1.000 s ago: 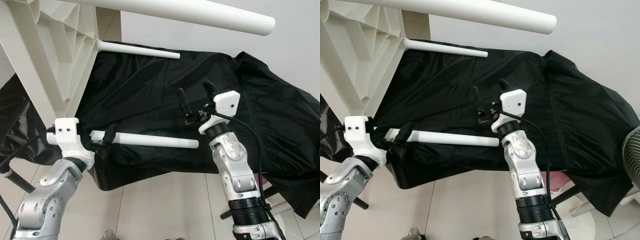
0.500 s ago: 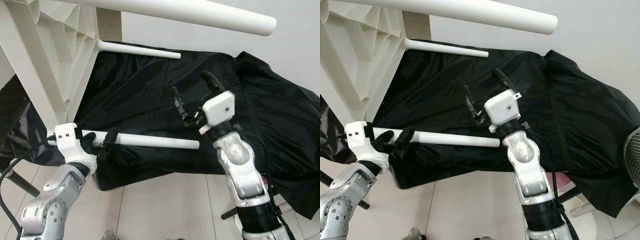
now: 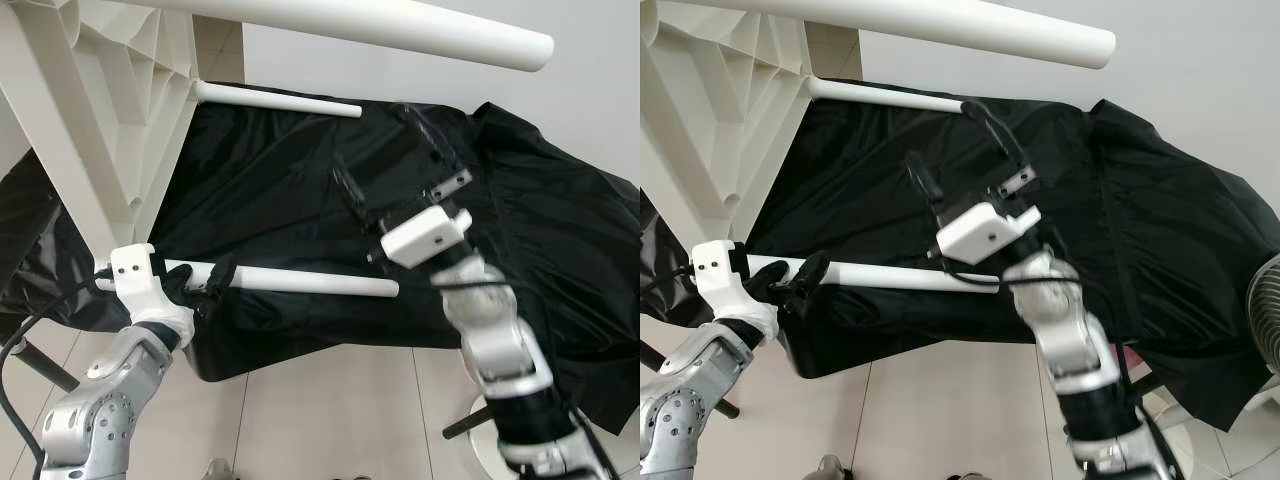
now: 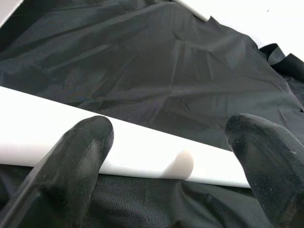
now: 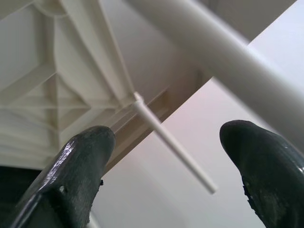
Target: Building children table
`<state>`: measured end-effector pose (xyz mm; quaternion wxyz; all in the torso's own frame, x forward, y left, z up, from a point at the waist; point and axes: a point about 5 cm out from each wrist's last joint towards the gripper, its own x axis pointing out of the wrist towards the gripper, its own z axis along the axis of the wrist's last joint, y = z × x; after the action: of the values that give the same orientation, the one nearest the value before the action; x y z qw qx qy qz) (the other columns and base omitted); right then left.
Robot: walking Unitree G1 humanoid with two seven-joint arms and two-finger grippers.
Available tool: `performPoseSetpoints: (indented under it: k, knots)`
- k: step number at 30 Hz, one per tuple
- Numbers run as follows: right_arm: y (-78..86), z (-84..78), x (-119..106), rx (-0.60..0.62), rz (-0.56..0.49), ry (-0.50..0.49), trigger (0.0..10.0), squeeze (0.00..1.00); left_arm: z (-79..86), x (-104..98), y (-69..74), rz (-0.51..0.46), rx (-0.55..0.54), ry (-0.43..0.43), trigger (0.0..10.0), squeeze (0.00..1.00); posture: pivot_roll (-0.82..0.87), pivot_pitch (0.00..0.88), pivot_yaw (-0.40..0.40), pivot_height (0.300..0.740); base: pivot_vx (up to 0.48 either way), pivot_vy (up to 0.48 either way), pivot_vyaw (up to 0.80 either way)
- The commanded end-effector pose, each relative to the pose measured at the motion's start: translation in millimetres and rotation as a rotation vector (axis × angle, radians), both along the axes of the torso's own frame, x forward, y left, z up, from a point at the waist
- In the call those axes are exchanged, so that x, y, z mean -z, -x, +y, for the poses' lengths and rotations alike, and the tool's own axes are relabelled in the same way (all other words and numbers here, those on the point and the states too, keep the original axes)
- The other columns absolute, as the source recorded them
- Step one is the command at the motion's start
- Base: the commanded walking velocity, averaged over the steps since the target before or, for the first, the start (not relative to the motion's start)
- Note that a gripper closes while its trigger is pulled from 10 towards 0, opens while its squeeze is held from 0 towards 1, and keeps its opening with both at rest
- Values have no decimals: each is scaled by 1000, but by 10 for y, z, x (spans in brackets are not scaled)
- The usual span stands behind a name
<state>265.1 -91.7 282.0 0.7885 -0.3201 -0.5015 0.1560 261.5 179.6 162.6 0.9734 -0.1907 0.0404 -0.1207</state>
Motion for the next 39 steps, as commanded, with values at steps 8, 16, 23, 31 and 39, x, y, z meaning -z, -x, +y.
performPoseSetpoints:
  k: [8, 16, 23, 31, 39]
  knots:
    - [-92, 75, -106, -7, -139, 73, 10000, 86, 31, 61, -35, 28, -16, -11, 10000, 0, 133, 98, -62, 740, 0, 0, 0]
    - [-69, 126, -113, -47, -273, 175, 10000, 86, 71, 66, -38, 26, -42, -14, 10000, 0, 133, 99, -64, 740, 0, 0, 0]
    - [-131, 221, -389, -140, -238, 111, 10000, 94, 68, 48, -68, 20, -41, -11, 10000, 0, 125, 107, -66, 740, 0, 0, 0]
    - [-178, 349, -563, -136, -168, 126, 10000, 0, 75, 51, -74, 22, -44, -5, 10000, 0, 112, 115, -62, 740, 0, 0, 0]
    - [-232, 573, -721, 19, -180, 182, 10000, 0, 92, 15, -107, 16, -51, -5, 10000, 0, 116, 135, -58, 740, 0, 0, 0]
